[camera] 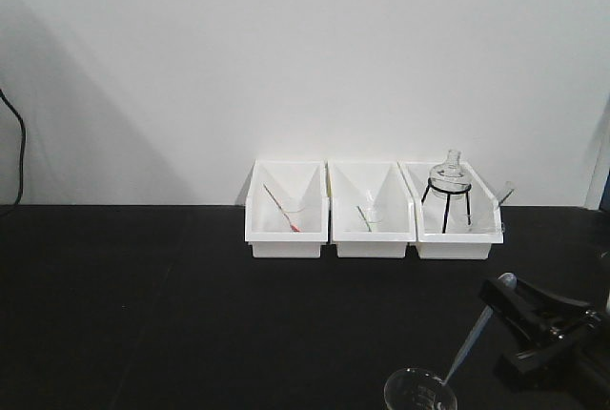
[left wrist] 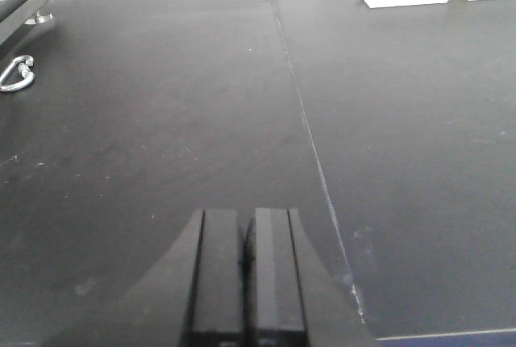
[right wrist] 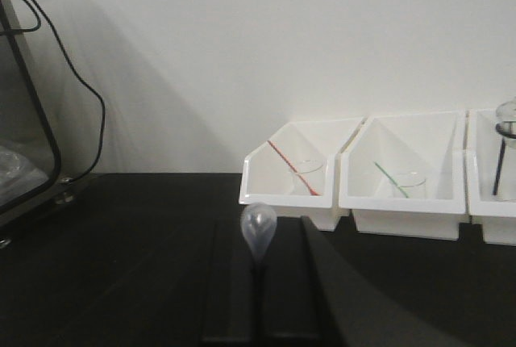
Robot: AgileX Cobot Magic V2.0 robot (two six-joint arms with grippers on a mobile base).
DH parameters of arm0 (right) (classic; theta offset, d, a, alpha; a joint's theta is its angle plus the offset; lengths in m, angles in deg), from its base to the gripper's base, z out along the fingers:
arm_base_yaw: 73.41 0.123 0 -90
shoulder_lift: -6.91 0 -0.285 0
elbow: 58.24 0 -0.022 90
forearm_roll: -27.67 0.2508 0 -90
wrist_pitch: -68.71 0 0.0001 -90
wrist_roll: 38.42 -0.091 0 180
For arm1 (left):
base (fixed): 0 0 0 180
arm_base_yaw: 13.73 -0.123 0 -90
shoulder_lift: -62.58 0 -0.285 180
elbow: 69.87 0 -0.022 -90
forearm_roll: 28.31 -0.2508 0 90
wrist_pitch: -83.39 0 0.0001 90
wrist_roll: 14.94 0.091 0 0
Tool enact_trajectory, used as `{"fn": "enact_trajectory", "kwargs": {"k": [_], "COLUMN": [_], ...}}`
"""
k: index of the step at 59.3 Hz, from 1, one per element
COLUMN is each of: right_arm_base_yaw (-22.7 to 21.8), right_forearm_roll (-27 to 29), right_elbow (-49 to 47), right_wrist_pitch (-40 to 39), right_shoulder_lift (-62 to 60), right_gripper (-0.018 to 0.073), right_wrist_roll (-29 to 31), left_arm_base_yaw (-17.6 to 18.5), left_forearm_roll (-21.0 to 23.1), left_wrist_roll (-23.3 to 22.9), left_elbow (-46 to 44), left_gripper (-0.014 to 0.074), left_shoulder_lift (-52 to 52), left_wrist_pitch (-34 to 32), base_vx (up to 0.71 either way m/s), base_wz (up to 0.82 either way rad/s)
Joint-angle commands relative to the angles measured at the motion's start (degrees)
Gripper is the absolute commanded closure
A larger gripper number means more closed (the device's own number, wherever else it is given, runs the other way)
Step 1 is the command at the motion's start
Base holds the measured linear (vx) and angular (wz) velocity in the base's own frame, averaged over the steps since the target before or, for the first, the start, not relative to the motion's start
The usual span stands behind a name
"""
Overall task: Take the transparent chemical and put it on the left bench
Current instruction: 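Lower the pipette tip into the empty glass beaker with the right gripper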
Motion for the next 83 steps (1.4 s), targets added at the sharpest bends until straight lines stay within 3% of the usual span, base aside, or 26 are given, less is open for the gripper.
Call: {"fn": "enact_trajectory", "kwargs": {"k": [1, 11, 21, 30, 43, 50, 60, 71, 83], "right_arm_base_yaw": [-0.1, -0.1, -0.1, -0.1, -0.1, -0.1, -0.1, -0.1, -0.1], "right_forearm_roll": [0.4, 1.7, 1.0, 1.0, 1.1, 1.1, 1.1, 1.1, 0.6], "right_elbow": [-1.9, -1.9, -1.9, -1.9, -1.9, -1.9, -1.9, -1.9, -1.9], "right_wrist_pitch": [-8.1, -9.3, -18.3, -23.9, -24.0, -24.0, -23.6, -17.4, 2.2], "right_shoulder_lift": [1.7, 8.5, 14.0, 17.7, 18.6, 18.6, 18.0, 12.2, -0.8], "right_gripper": [0.0564, 0.0561, 0.0524, 0.0399, 0.0152, 0.0092, 0.0085, 0.0111, 0.0264], "right_wrist_roll": [-0.1, 3.4, 8.5, 8.6, 8.6, 8.6, 8.6, 8.6, 8.2], "left_arm_base_yaw": [0.1, 0.1, 0.1, 0.1, 0.1, 0.1, 0.1, 0.1, 0.1], "left_forearm_roll": [0.0, 0.0, 0.0, 0.0, 0.0, 0.0, 0.0, 0.0, 0.0], "left_wrist_roll": [-0.4, -0.4, -0.4, -0.4, -0.4, -0.4, -0.4, -0.4, -0.4], "left_elbow": [0.9, 0.9, 0.9, 0.9, 0.9, 0.9, 0.9, 0.9, 0.9], "left_gripper": [0.0600, 0.0600, 0.0600, 0.0600, 0.0600, 0.0600, 0.0600, 0.0600, 0.0600], "left_shoulder_lift": [1.1, 1.1, 1.1, 1.1, 1.1, 1.1, 1.1, 1.1, 1.1], "left_wrist_pitch": [-4.5, -4.5, -4.5, -4.5, -4.5, -4.5, -4.5, -4.5, -4.5], "base_vx": [0.00, 0.00, 0.00, 0.00, 0.00, 0.00, 0.00, 0.00, 0.00], "base_wz": [0.00, 0.00, 0.00, 0.00, 0.00, 0.00, 0.00, 0.00, 0.00]}}
